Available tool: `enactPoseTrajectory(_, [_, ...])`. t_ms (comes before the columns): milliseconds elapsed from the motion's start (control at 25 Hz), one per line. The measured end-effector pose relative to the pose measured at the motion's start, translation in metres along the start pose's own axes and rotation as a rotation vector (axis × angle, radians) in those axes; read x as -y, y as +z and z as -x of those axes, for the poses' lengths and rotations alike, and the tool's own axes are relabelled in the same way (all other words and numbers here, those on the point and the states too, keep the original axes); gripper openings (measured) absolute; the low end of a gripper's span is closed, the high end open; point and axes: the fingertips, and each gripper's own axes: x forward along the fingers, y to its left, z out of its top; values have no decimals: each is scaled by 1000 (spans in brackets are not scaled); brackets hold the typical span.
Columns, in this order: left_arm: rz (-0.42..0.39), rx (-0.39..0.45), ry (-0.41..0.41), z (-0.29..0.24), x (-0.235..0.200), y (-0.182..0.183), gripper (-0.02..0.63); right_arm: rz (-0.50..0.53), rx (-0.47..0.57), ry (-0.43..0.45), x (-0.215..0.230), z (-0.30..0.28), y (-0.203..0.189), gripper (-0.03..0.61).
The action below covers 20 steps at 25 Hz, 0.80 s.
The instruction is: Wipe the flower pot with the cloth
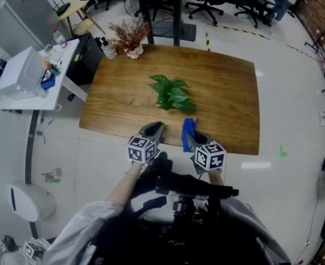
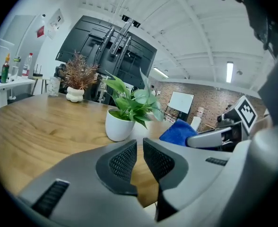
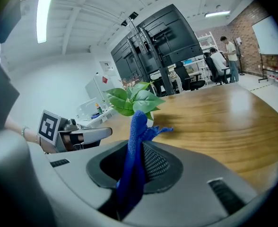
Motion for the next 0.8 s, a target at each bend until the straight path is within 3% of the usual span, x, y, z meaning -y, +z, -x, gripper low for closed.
enactPoseTrajectory(800, [-16,48,68,53,57,-23,38,48,61,56,-17,61,-19,75])
